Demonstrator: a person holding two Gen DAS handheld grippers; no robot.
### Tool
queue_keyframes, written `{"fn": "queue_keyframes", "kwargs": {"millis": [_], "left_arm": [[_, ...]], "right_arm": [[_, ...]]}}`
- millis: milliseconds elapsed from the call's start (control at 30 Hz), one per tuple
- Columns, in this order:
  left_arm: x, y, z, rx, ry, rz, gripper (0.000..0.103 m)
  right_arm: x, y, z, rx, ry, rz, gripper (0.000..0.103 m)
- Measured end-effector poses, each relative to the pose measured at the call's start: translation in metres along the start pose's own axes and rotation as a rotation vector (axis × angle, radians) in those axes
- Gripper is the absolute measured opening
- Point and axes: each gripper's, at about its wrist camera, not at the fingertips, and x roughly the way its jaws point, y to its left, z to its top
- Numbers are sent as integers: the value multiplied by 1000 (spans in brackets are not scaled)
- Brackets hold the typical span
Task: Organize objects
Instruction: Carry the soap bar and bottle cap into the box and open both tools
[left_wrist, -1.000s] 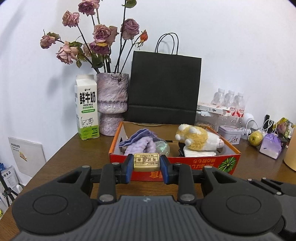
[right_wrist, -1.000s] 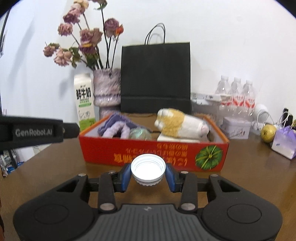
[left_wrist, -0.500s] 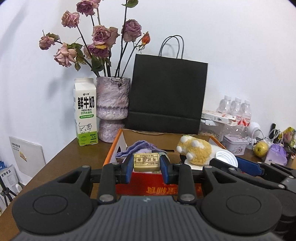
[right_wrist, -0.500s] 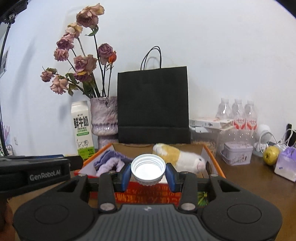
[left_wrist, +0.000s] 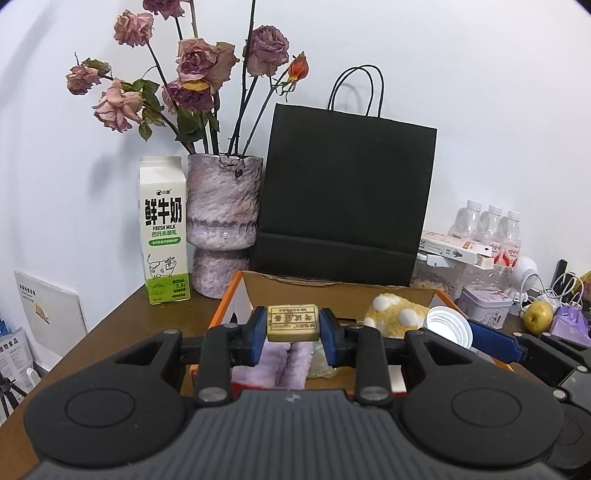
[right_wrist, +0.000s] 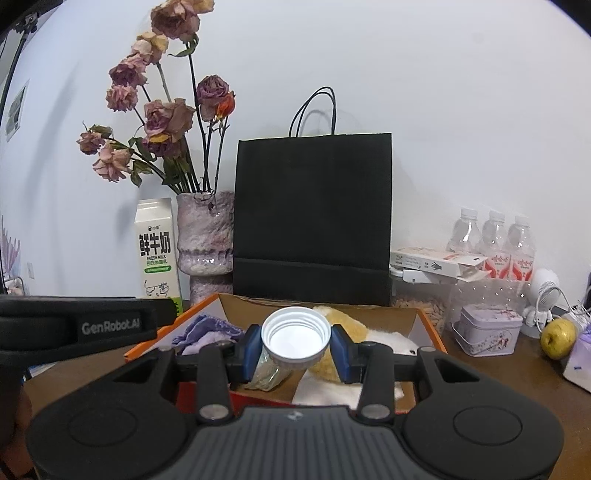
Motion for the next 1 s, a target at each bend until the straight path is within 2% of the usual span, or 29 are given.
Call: {"fn": "queue_keyframes", "kwargs": {"millis": [1000], "left_arm": [[88, 4, 32, 64, 32, 10, 31]], "right_arm": [[90, 6, 21, -78, 40, -6, 39]]}}
